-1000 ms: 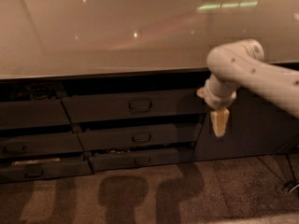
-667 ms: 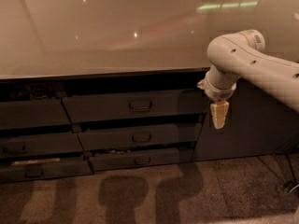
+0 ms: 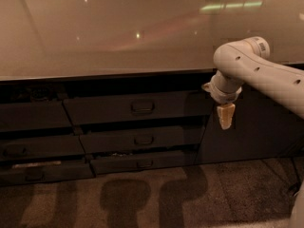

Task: Open top drawer

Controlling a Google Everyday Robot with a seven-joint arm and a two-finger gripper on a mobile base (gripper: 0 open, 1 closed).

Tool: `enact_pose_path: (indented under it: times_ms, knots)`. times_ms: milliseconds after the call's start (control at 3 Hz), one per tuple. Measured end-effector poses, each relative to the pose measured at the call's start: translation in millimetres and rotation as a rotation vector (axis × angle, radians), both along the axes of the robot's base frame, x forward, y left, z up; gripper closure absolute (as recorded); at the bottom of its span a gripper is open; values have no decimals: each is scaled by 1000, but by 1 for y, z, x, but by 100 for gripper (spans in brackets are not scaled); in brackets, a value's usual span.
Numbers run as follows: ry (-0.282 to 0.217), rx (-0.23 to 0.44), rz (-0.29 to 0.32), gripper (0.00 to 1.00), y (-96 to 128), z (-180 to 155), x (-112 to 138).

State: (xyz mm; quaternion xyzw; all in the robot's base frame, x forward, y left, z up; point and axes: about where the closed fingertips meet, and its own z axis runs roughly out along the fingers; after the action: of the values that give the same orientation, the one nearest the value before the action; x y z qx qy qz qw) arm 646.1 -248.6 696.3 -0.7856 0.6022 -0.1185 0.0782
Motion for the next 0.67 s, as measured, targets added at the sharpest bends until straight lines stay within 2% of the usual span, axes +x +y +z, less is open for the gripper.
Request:
enact_pose_path:
  times_ms: [333,667]
  knots:
    - [0,0,0,0,0,0,0]
    - [57,-62,2,0,7,-17,18]
